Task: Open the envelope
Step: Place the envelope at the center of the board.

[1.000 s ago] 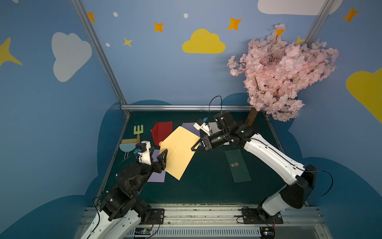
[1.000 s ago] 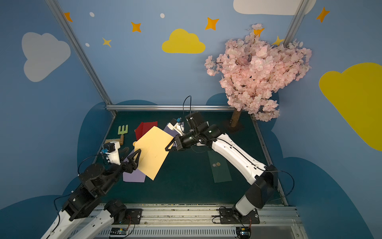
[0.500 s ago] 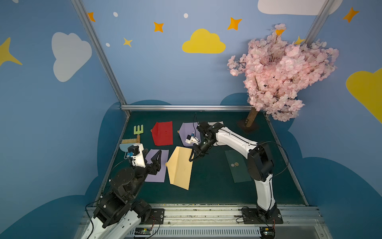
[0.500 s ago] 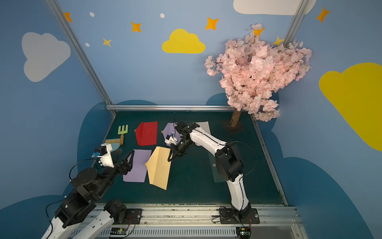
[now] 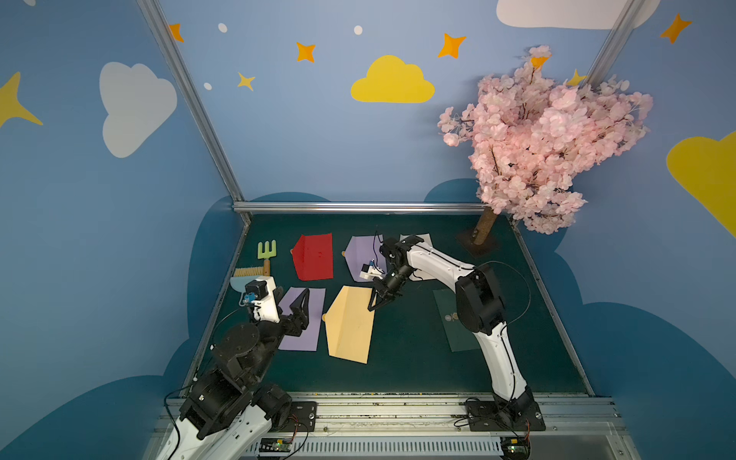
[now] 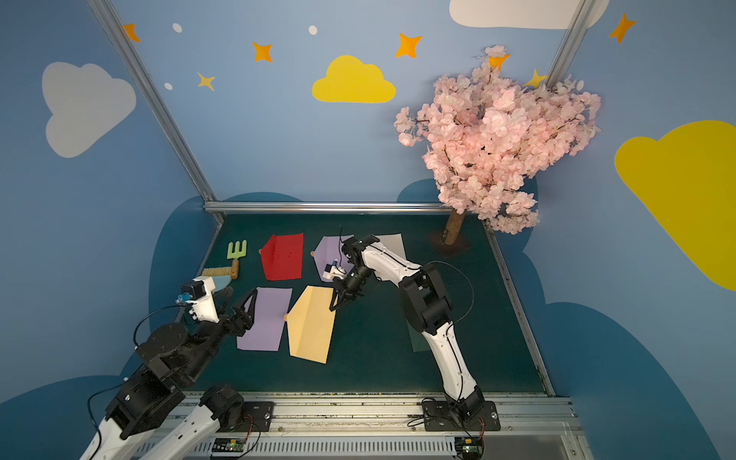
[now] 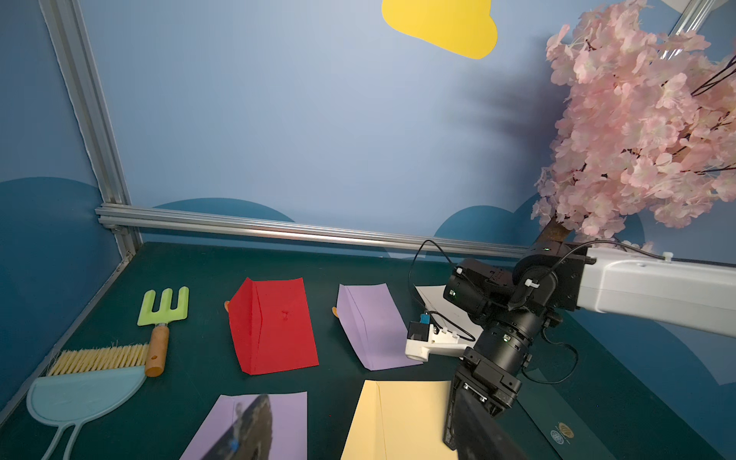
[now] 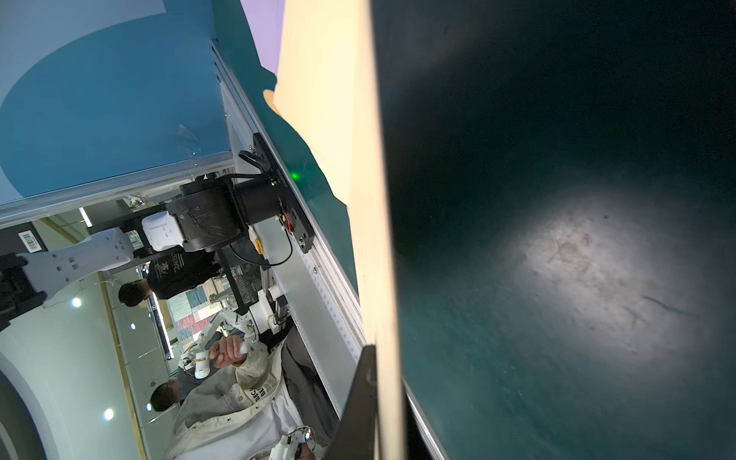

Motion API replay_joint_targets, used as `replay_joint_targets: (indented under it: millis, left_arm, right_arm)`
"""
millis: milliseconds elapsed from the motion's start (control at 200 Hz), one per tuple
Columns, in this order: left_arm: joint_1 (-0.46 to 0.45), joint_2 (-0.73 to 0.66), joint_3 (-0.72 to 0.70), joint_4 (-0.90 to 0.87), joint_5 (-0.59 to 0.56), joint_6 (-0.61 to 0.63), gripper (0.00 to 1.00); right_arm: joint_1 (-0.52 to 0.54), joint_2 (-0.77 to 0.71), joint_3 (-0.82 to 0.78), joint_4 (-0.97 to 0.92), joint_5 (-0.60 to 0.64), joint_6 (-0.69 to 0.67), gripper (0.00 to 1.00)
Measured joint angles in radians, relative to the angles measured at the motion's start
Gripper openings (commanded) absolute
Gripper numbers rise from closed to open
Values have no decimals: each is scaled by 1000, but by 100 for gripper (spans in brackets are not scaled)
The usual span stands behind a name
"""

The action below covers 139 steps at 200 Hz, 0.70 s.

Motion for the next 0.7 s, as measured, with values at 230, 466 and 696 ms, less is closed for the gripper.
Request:
replay_joint_targets:
  millis: [230,466,696]
  left_arm:
    - [0,0,0,0,0,0,72]
    - [0,0,0,0,-2,1,72]
    - [0,1,0,0,-3,1,72]
  right_arm:
    - [-26,49,29,-10,6,-15,10]
    - [-44,75,49,-14,29,-21,26]
    - [-56,75,63,-13,63,-11,37]
